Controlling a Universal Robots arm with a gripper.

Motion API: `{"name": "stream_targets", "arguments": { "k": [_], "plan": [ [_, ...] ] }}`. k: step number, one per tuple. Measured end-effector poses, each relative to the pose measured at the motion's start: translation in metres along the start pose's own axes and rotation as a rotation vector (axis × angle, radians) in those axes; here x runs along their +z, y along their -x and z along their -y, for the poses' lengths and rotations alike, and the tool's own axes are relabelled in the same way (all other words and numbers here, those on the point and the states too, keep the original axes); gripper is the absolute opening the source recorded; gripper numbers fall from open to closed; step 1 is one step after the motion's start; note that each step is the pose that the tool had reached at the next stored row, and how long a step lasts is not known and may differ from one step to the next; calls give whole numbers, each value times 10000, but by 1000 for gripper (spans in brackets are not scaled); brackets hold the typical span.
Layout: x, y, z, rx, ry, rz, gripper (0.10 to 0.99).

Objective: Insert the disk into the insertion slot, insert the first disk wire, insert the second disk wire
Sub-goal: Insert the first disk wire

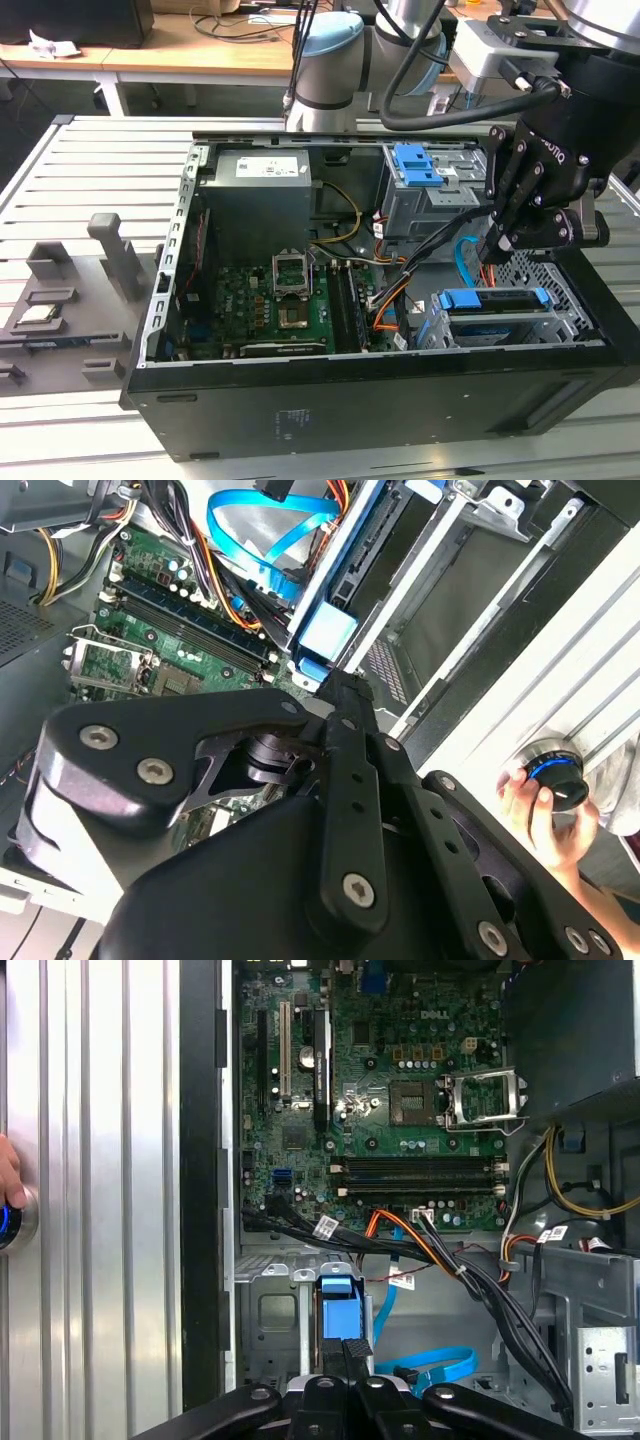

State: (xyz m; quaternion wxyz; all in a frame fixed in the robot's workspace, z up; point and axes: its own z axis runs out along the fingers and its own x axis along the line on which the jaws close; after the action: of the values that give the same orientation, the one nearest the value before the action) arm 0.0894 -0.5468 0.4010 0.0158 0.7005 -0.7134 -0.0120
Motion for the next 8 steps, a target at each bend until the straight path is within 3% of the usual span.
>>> {"name": "stream_targets", "arguments": {
  "k": [5,8],
  "plan": [
    [3,1,29,1,0,-11,106],
    [1,9,144,2,-2,-51,106]
  ]
}}
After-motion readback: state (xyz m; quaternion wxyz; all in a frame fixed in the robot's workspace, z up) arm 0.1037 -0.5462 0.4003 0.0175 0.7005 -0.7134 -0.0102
